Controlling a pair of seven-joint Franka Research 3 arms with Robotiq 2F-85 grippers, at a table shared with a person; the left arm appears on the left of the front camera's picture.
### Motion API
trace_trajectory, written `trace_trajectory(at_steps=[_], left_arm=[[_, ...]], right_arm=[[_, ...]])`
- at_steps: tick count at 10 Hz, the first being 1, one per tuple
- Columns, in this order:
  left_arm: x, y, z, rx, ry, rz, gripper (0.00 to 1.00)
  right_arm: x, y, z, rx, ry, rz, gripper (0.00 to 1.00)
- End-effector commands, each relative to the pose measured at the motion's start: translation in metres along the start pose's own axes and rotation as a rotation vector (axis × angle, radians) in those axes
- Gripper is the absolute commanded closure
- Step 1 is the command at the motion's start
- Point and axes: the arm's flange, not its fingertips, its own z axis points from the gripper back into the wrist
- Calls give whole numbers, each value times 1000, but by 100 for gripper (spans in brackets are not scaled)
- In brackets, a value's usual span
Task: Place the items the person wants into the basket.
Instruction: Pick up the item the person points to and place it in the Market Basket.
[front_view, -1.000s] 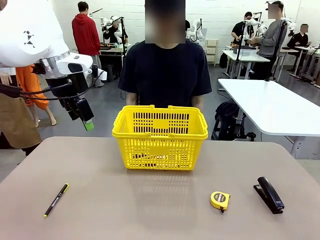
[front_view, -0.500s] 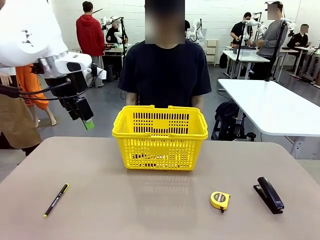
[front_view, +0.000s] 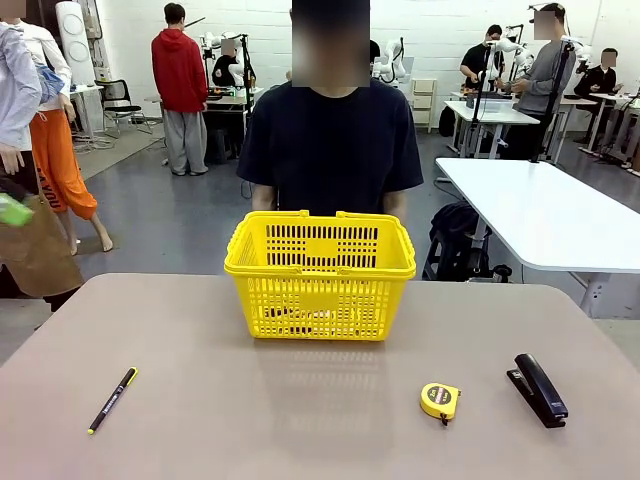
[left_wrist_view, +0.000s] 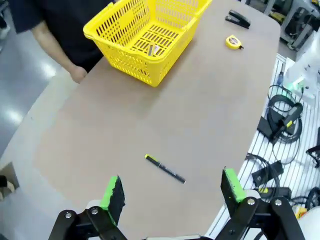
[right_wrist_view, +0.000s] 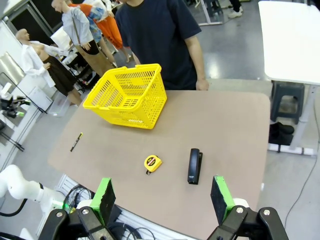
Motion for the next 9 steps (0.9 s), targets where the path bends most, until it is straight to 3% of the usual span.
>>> trace_trajectory(at_steps=[1,3,5,9], left_arm=[[-35,34,15,-19,-10,2,0],[-61,50,35,-47,-67,24,0],[-60,65,42,-76,-70,29,0],[-70,56,36,-41,-65,42,0]], right_arm=[[-1,1,0,4,-3,4,0],[-1,1,0,4,-3,4,0],[-1,1,0,4,-3,4,0],[-1,1,0,4,-3,4,0]])
